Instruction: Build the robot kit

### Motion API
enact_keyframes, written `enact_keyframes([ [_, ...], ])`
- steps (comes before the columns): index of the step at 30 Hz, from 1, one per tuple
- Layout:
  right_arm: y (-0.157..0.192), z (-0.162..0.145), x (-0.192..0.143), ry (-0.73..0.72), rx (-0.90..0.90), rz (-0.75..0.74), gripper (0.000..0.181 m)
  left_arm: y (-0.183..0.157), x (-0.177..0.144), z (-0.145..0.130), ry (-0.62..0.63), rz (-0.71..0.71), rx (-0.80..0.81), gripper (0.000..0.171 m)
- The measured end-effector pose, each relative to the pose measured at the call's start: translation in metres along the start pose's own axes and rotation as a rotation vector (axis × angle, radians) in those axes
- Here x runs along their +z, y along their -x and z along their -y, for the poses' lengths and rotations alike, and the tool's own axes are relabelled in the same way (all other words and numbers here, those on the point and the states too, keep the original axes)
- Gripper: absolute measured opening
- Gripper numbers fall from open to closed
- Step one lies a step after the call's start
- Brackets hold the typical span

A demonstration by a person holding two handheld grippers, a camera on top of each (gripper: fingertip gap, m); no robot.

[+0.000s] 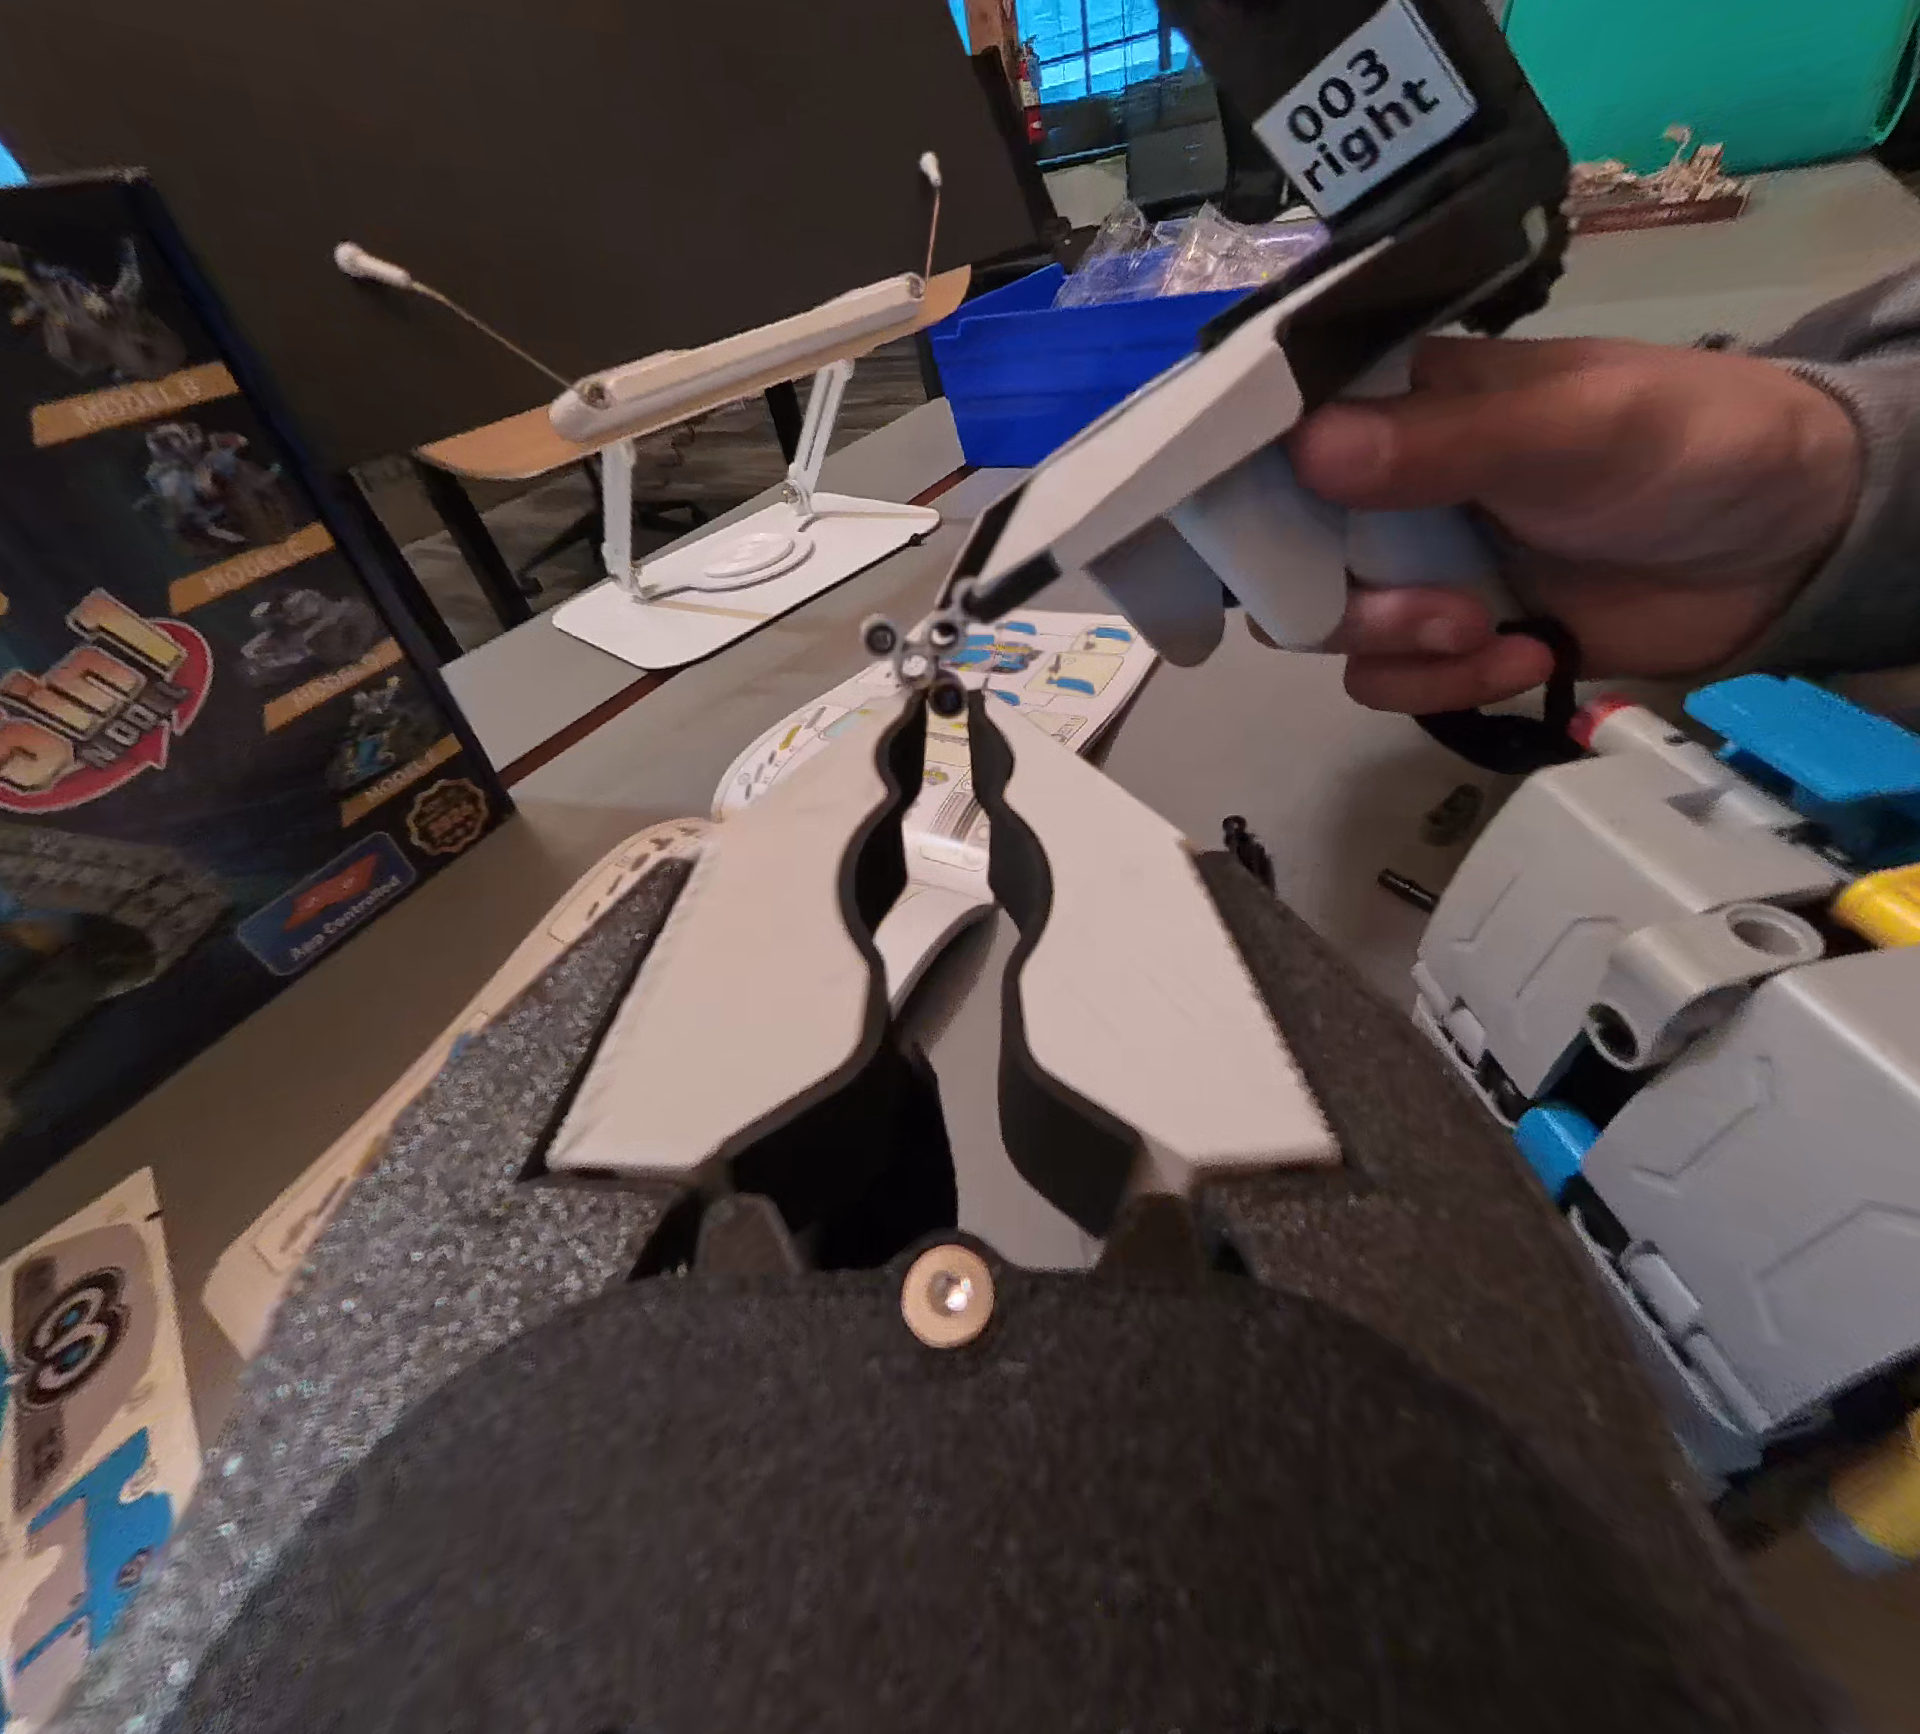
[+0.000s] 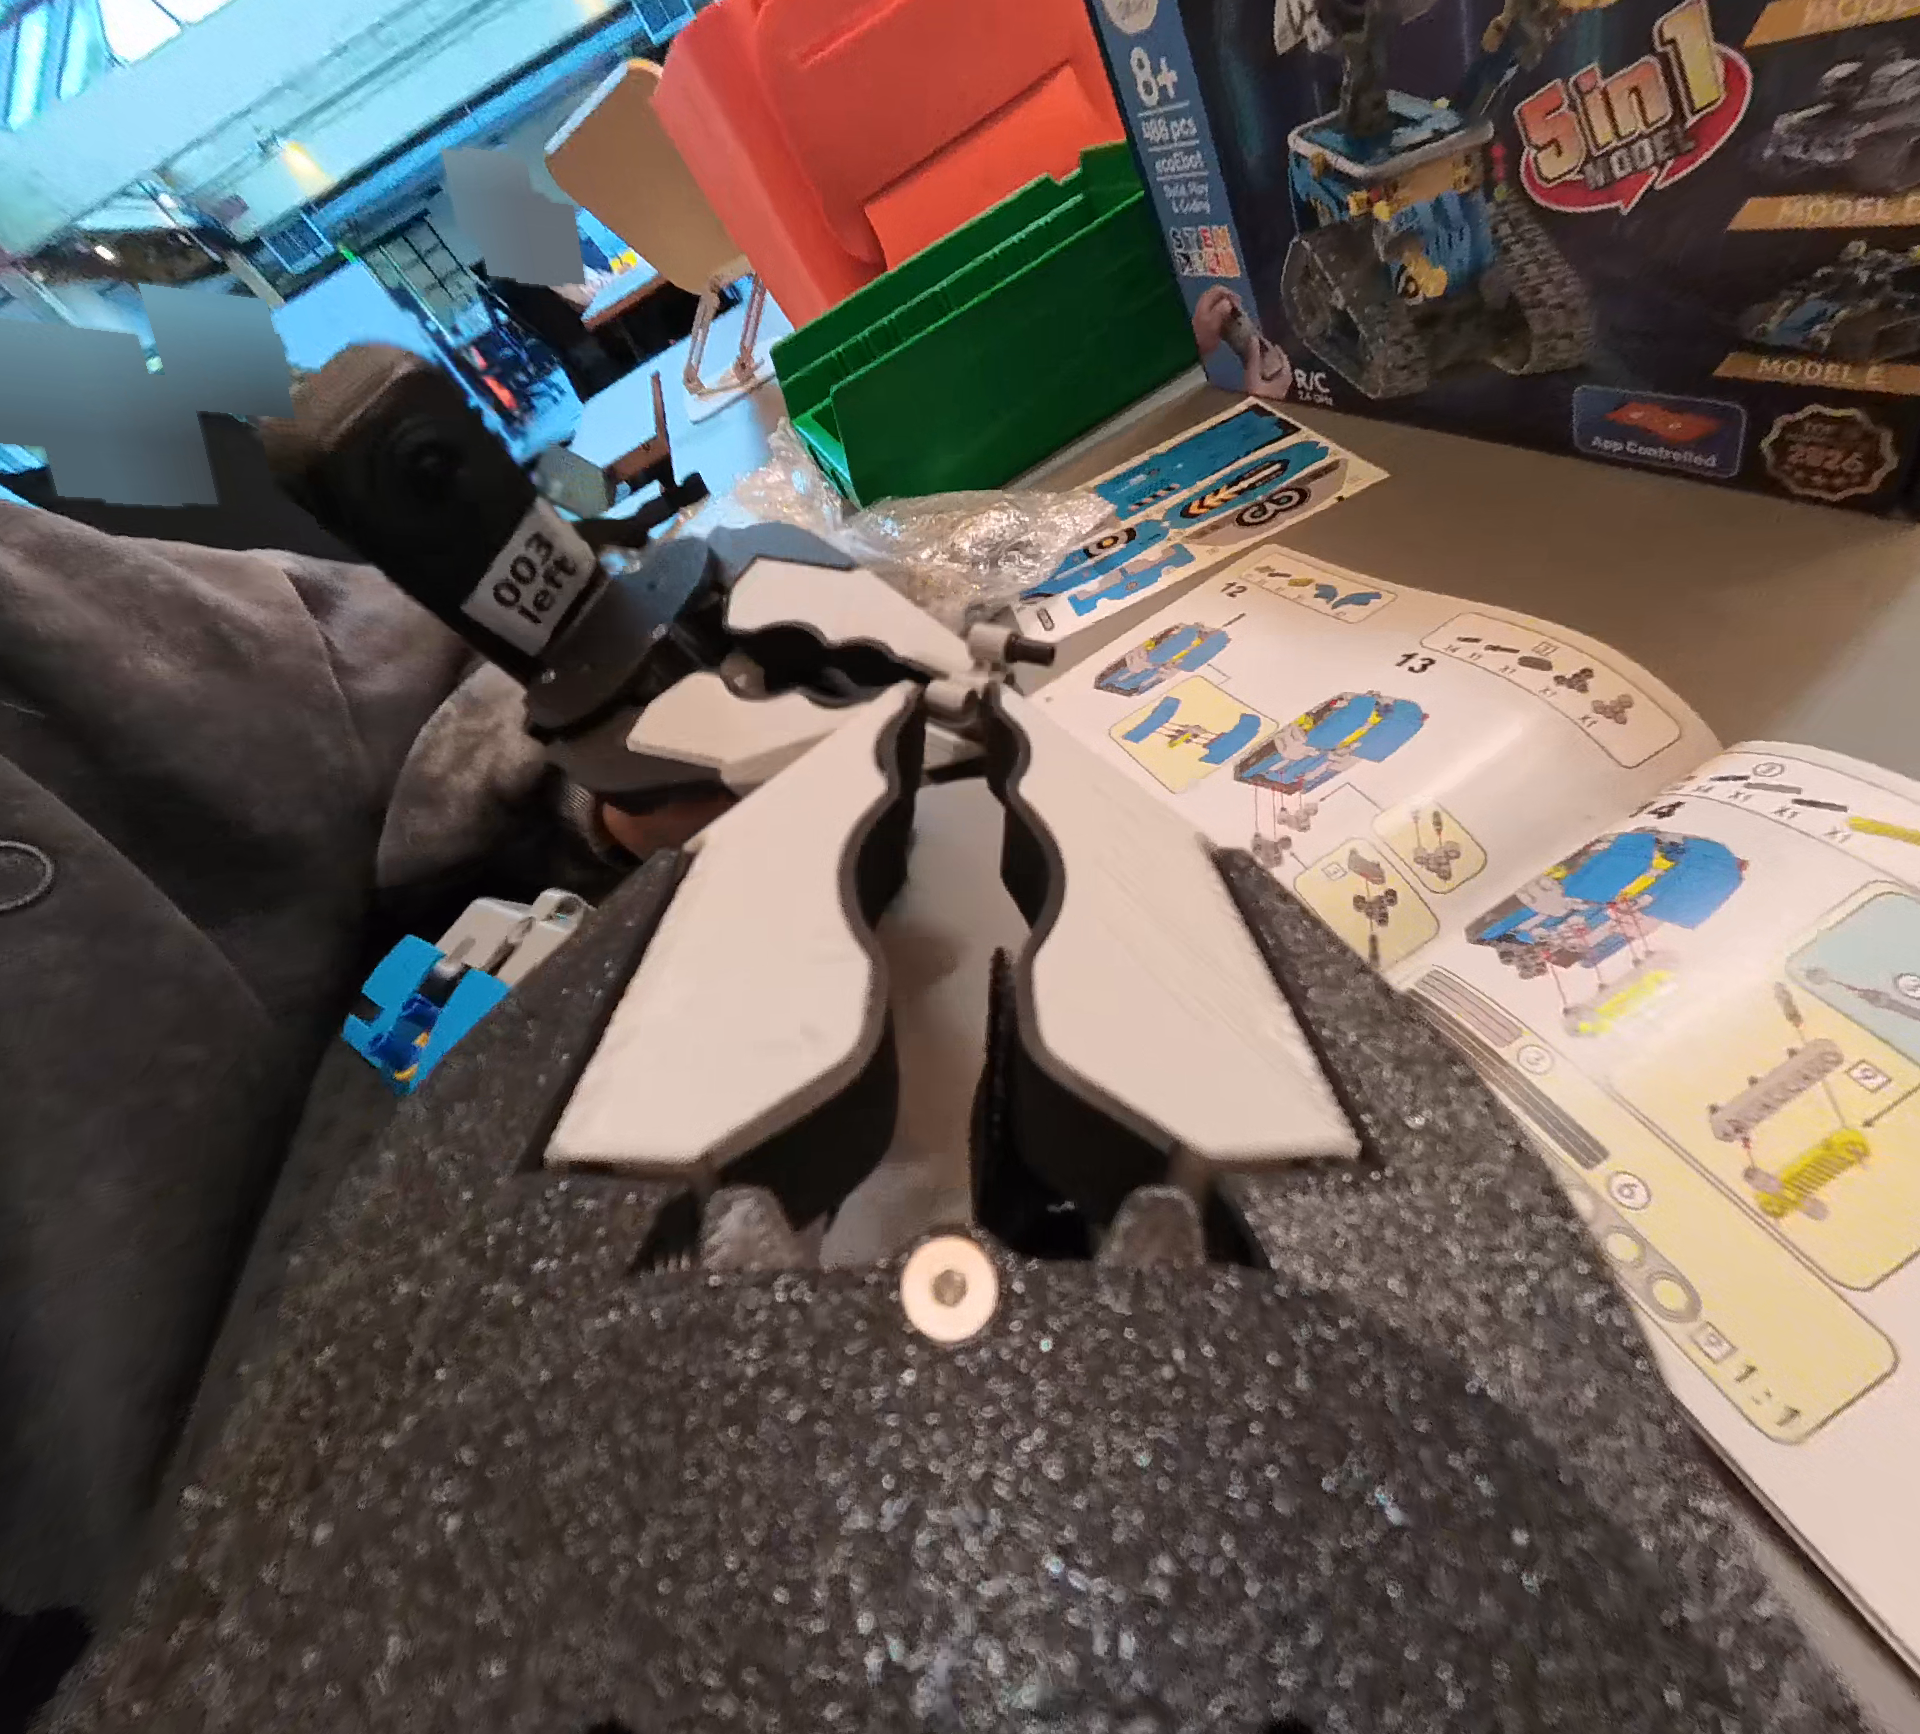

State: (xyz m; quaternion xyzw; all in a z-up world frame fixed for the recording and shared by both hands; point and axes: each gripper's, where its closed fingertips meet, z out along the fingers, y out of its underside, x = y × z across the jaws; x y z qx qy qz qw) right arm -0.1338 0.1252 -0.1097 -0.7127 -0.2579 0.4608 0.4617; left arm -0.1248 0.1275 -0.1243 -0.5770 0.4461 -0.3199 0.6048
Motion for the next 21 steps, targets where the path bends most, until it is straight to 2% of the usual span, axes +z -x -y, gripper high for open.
enact_keyframes([
  [1, 0.000, 0.002, -0.001, -0.008, 0.007, 0.011, 0.009, -0.003, 0.000, 0.000, 0.001, -0.005, 0.023, 0.007],
  [3, -0.006, -0.001, -0.007, 0.046, -0.014, 0.006, 0.007, -0.018, 0.001, -0.005, 0.026, -0.107, 0.036, 0.006],
  [5, -0.013, -0.016, -0.016, 0.189, -0.070, 0.001, 0.007, -0.030, -0.001, -0.007, 0.043, -0.221, 0.014, 0.007],
  [8, -0.025, -0.043, -0.029, 0.360, -0.174, -0.038, 0.007, -0.031, -0.004, -0.010, 0.061, -0.315, -0.051, 0.008],
  [13, -0.017, -0.090, -0.028, 0.643, -0.396, 0.054, 0.007, -0.028, -0.008, -0.010, 0.067, -0.422, -0.148, 0.012],
  [21, -0.030, -0.101, -0.010, 0.701, -0.388, 0.117, 0.008, -0.014, -0.015, -0.002, 0.016, -0.492, -0.320, 0.019],
])
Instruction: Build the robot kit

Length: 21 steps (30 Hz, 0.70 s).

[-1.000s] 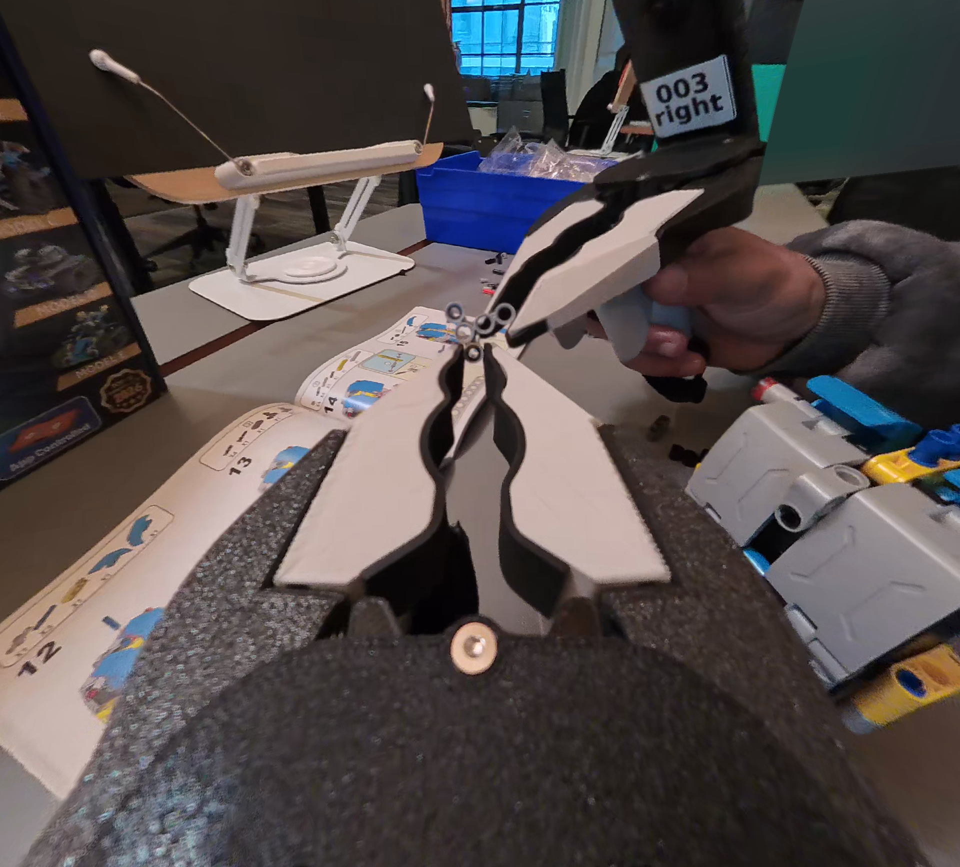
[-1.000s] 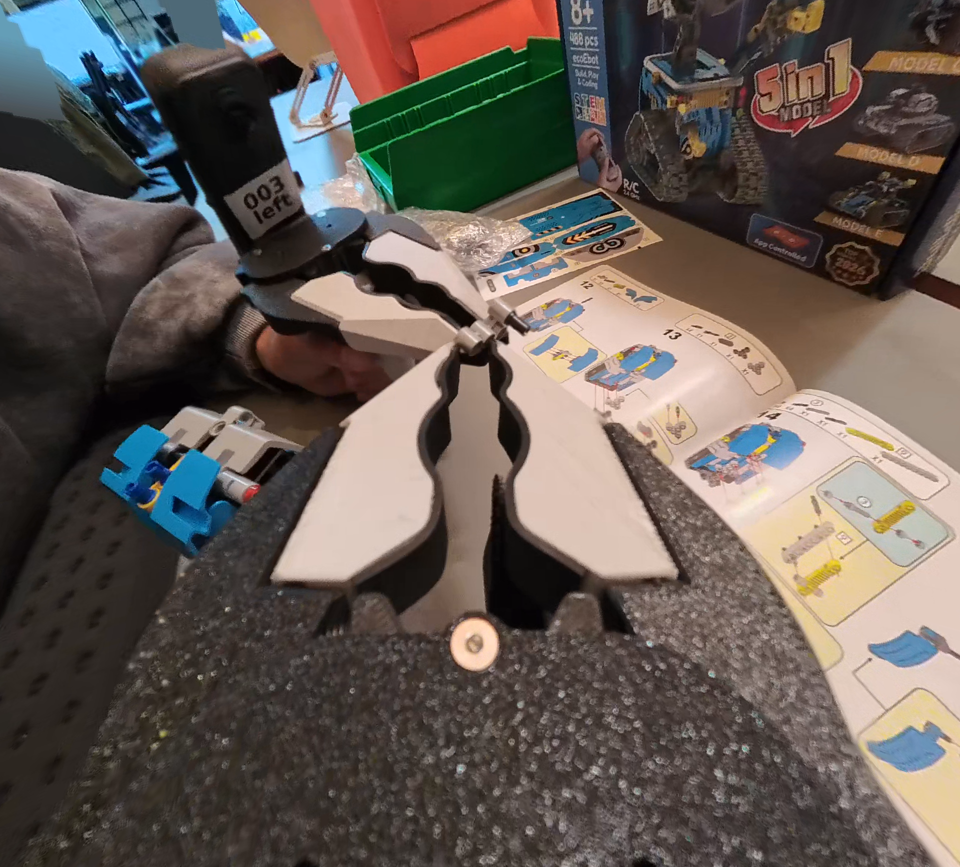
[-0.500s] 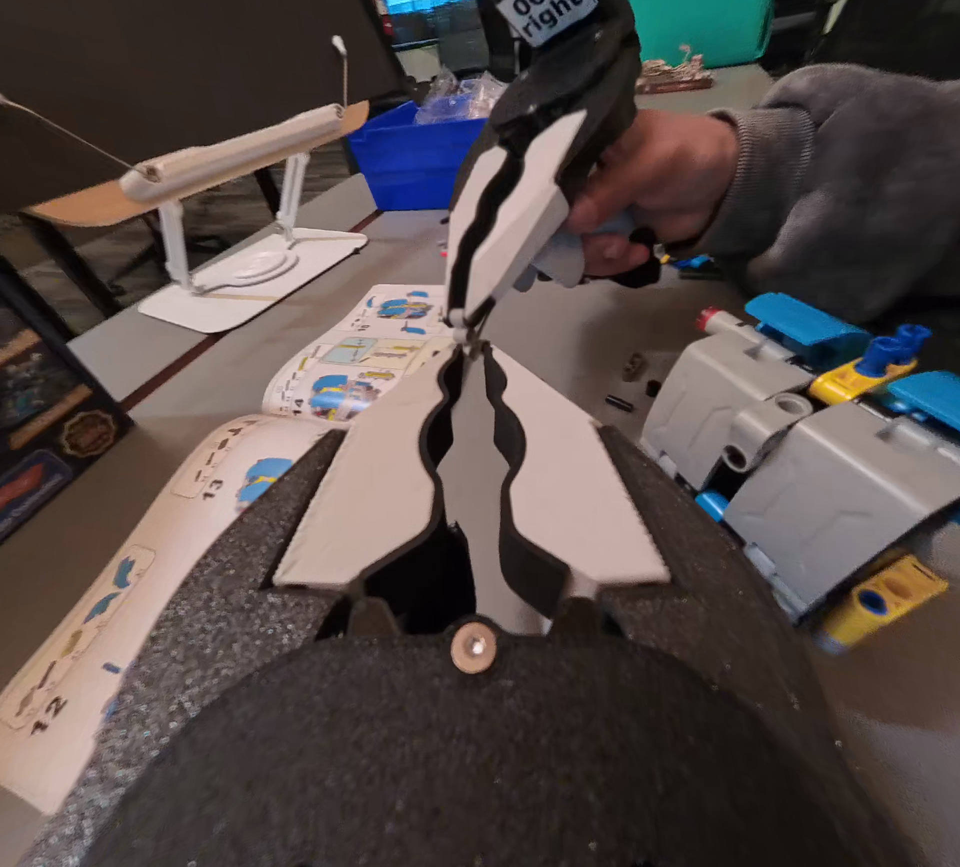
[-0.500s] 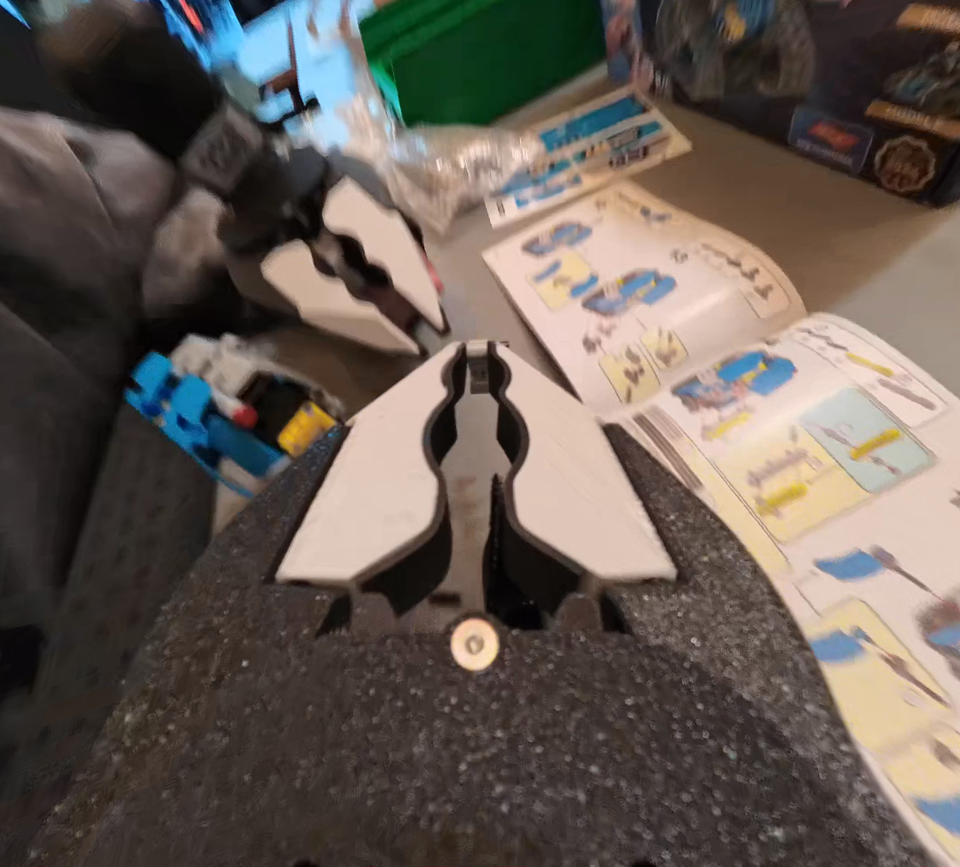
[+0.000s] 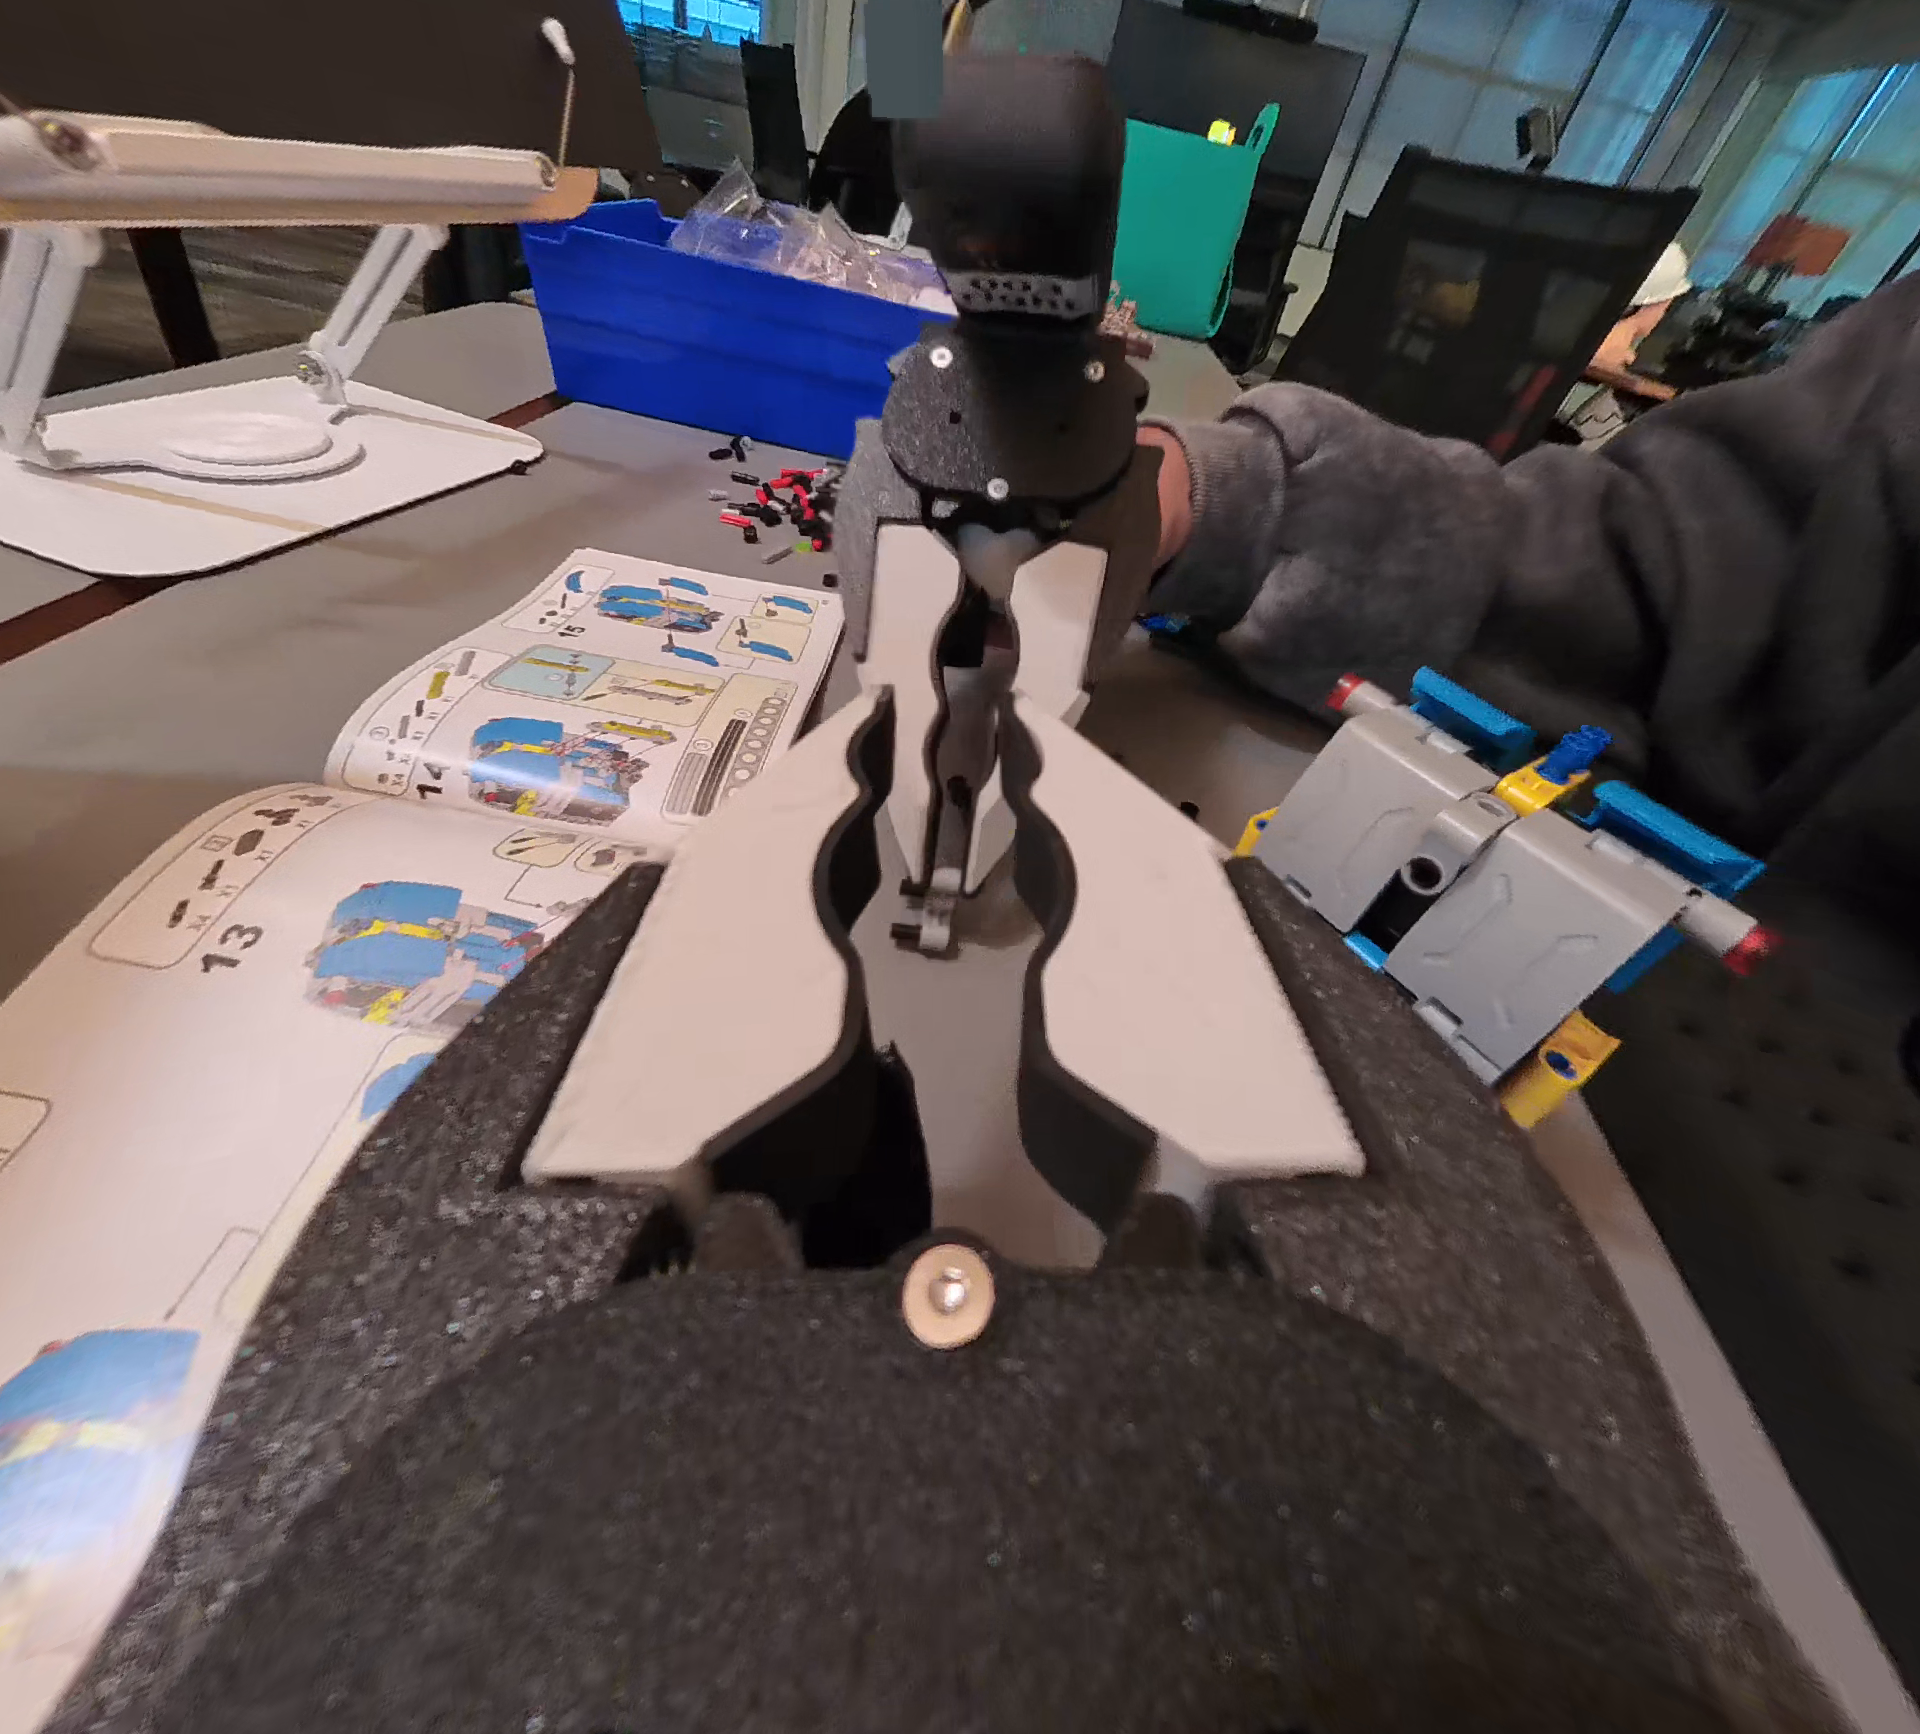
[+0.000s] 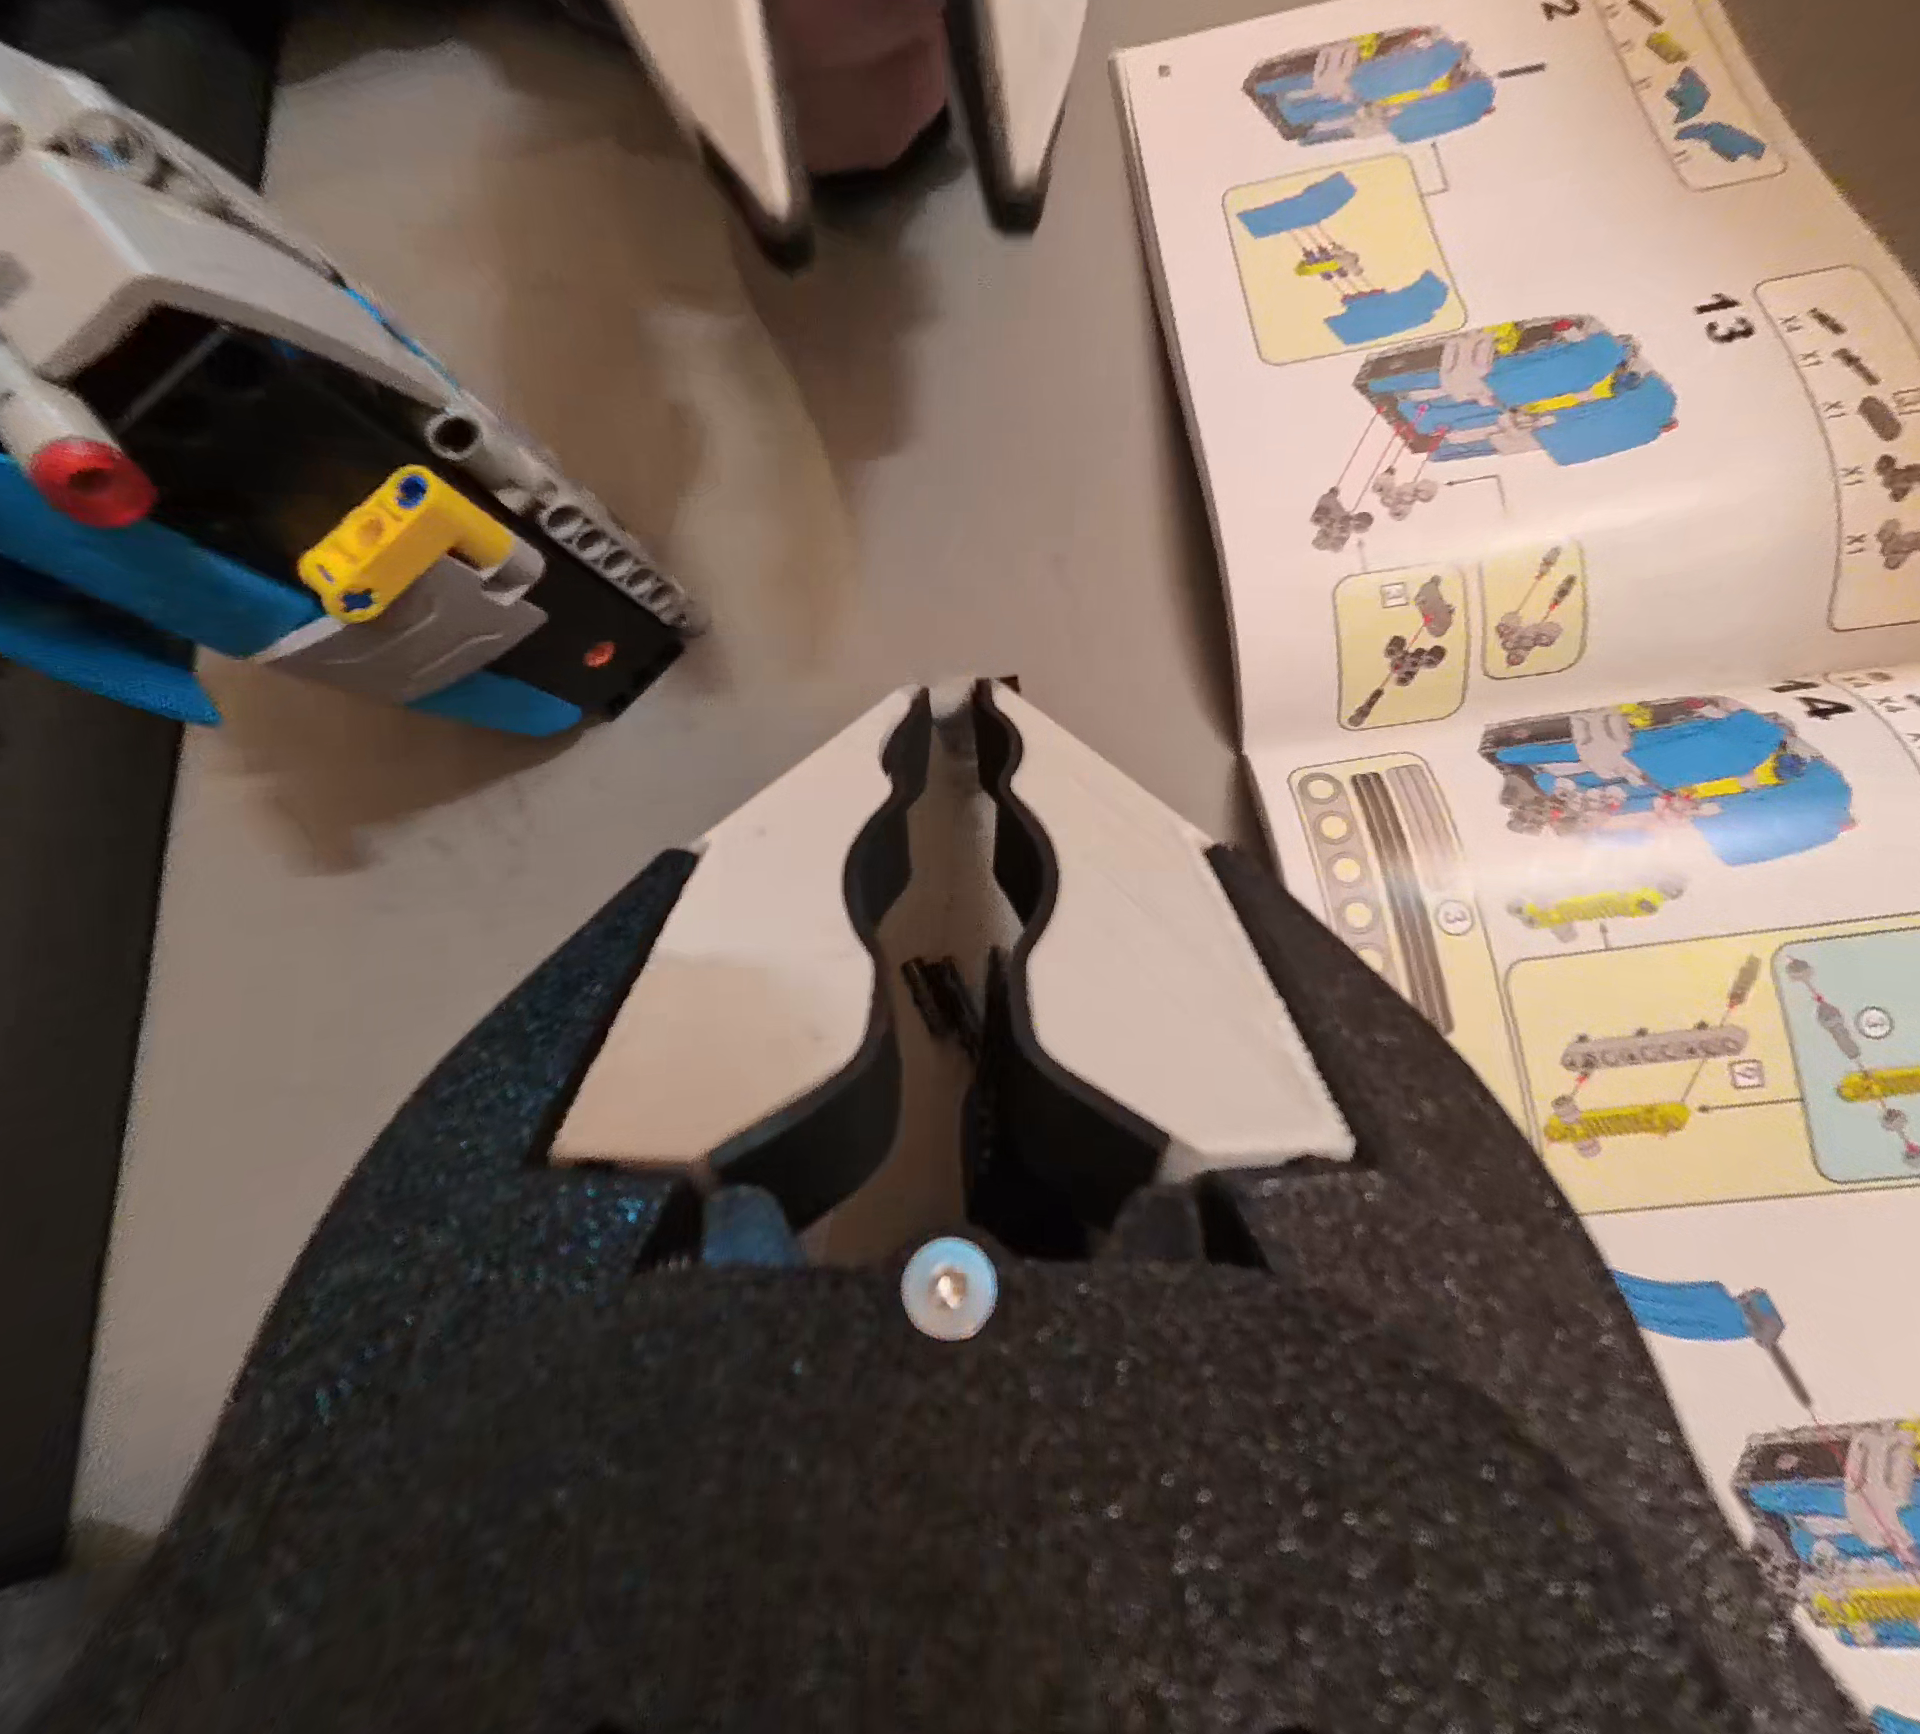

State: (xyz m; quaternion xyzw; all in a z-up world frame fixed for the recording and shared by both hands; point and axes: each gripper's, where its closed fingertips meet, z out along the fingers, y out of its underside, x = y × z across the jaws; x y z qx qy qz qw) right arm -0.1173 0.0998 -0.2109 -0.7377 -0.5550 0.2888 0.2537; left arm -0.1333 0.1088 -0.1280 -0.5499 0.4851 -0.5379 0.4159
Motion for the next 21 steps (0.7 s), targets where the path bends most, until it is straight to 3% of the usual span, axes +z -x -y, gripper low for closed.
enact_keyframes([
  [3, -0.001, -0.003, 0.003, 0.018, -0.021, -0.021, 0.008, -0.006, -0.011, 0.004, 0.020, -0.033, -0.060, 0.032],
  [5, -0.002, -0.001, 0.002, 0.004, -0.007, -0.026, 0.010, -0.020, -0.025, 0.008, 0.051, -0.064, -0.133, 0.051],
  [8, -0.003, 0.002, -0.007, -0.024, 0.024, -0.045, 0.025, -0.049, -0.055, 0.007, 0.059, -0.033, -0.208, 0.069],
  [11, 0.002, 0.007, -0.030, -0.078, 0.054, -0.093, 0.030, -0.076, -0.067, -0.043, 0.252, 0.098, -0.175, 0.078],
  [14, 0.042, 0.012, -0.054, -0.159, 0.059, 0.033, 0.030, -0.090, -0.063, -0.079, 0.398, 0.232, -0.070, 0.071],
  [16, 0.081, 0.003, -0.056, -0.131, 0.030, 0.167, 0.048, -0.096, -0.051, -0.080, 0.391, 0.266, -0.046, 0.070],
  [21, 0.098, -0.008, -0.018, -0.009, -0.037, 0.139, 0.051, -0.093, -0.018, -0.085, 0.428, 0.329, -0.006, 0.070],
])
